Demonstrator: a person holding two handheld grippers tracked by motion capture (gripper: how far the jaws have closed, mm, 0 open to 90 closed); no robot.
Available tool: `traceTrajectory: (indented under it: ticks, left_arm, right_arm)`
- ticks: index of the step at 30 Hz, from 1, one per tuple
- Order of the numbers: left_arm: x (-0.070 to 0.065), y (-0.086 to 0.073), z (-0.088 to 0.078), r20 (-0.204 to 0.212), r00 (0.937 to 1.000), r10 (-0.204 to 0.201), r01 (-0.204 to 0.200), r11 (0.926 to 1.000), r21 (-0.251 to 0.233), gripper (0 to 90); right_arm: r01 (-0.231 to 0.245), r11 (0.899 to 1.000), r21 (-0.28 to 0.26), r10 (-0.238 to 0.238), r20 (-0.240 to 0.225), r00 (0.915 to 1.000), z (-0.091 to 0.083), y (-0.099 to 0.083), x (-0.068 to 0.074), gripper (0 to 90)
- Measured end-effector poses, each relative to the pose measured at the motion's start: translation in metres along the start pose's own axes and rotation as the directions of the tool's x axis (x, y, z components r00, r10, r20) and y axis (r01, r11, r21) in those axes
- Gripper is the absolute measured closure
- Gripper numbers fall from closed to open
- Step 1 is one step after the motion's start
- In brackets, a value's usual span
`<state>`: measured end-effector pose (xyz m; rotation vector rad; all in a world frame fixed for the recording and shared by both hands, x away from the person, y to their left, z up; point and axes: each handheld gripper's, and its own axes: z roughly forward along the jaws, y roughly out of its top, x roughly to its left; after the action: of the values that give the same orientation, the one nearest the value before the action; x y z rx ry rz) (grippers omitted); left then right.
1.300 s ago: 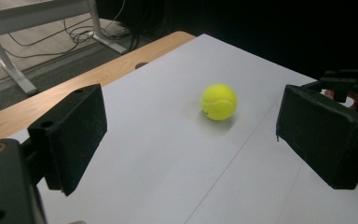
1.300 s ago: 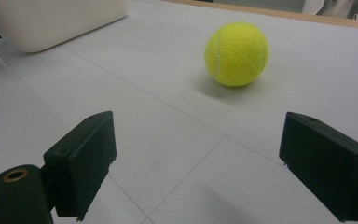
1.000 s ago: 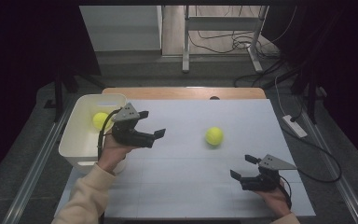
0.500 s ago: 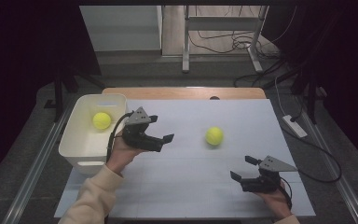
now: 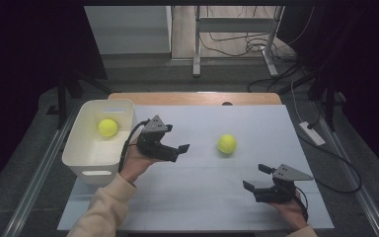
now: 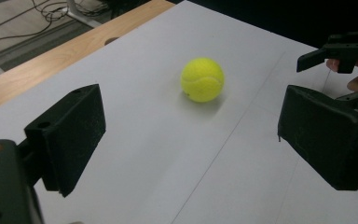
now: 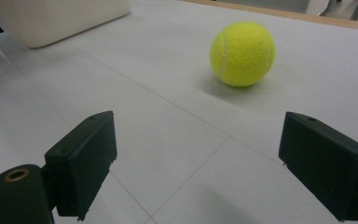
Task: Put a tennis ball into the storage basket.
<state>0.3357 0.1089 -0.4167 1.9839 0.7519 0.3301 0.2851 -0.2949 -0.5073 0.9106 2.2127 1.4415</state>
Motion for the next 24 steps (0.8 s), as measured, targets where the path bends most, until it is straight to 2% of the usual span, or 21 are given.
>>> traceTrajectory:
  ticks: [24]
  left_arm:
    - [-0.006, 0.003, 0.038, 0.038, 0.9993, 0.006, -0.007, 0.9988, 0.048, 6.3]
  right_arm:
    - [0.002, 1.000, 0.002, -0.002, 0.001, 1.0000, 0.000, 0.000, 0.000, 11.3]
